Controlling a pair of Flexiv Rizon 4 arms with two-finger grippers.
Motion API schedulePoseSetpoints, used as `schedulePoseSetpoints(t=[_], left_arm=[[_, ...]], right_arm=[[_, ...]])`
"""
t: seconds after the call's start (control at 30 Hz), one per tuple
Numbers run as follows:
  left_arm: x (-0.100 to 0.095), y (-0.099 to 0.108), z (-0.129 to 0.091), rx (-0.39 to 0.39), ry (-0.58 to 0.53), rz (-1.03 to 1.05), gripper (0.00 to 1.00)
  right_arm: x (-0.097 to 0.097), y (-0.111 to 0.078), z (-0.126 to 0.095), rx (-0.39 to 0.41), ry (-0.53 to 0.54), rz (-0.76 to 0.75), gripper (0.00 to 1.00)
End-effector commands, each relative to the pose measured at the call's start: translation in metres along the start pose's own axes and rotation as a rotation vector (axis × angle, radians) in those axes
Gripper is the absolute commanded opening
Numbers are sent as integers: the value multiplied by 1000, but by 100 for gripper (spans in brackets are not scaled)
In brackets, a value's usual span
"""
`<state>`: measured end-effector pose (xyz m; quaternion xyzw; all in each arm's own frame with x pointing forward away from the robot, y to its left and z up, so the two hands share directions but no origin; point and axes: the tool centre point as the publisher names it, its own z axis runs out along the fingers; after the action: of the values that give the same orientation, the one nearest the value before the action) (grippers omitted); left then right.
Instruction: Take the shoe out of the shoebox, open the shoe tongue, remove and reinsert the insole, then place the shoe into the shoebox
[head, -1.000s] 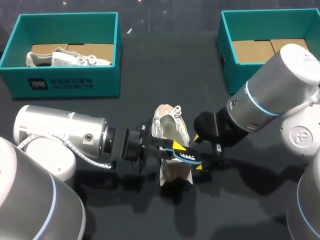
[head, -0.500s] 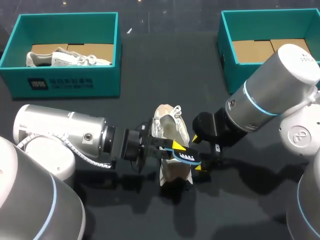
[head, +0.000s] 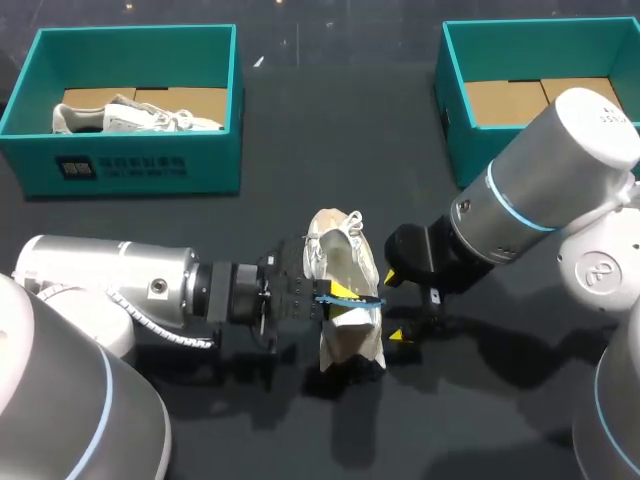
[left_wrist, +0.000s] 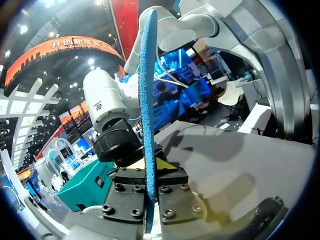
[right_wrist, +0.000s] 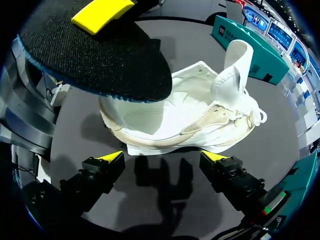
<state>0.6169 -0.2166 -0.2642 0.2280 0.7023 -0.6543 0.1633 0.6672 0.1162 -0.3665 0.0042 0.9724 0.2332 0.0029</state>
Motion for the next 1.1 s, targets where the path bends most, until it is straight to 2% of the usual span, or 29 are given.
schedulePoseSetpoints(t=[0.03,0.23,0.47,1.1], left_arm=[[-2,2,2,1,7,0,0],[-2,2,2,1,7,0,0],[-6,12,5,10,-41,-56,0],[-2,18,22,27,-104,-114,0]], right_arm=[[1,0,1,2,-3,1,100],[1,0,1,2,-3,1,100],[1,0,1,2,-3,1,100],[1,0,1,2,-3,1,100]])
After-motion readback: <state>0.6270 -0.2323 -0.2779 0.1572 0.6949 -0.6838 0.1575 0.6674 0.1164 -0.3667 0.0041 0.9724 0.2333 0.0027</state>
